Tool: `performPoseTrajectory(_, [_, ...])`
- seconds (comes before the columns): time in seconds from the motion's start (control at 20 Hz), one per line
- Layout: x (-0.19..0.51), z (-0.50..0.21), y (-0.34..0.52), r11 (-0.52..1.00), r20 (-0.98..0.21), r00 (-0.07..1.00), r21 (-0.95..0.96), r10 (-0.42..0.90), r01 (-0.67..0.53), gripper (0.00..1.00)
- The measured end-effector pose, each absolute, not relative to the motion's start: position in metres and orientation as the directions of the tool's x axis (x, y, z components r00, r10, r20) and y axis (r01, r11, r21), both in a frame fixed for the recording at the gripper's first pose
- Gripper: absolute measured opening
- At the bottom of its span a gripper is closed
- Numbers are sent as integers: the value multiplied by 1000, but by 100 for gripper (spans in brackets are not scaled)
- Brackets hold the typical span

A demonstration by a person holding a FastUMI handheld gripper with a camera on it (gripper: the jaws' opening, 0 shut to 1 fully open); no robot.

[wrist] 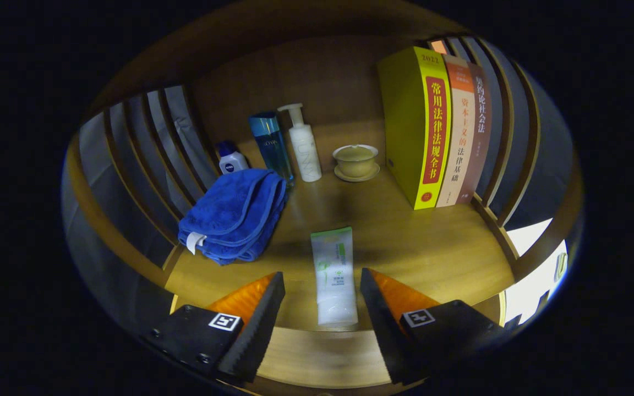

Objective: Pull open the drawer, take out the items inside it, and place them on the countertop above the cabinet.

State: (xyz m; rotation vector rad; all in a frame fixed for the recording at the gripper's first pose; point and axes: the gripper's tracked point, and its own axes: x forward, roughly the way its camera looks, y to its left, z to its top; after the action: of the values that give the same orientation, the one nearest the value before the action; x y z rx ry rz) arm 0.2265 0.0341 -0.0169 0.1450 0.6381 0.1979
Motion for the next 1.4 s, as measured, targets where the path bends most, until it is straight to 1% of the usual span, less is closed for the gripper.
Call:
performPoseTrajectory(0.3, [192, 2, 33, 961, -510, 821, 229, 256, -157, 99])
performPoseTrajectory(0.7, [123, 27, 26, 975, -362, 908, 148, 211, -167, 99])
performPoseTrajectory(0.95, [63, 11, 24, 983, -299, 938, 101, 175, -151, 99])
performPoseTrajectory(1.15, [26, -20, 16, 989, -312, 940, 92, 140, -117, 99])
performPoseTrajectory(1.4, [12, -48, 11, 988, -321, 939, 129, 123, -86, 99])
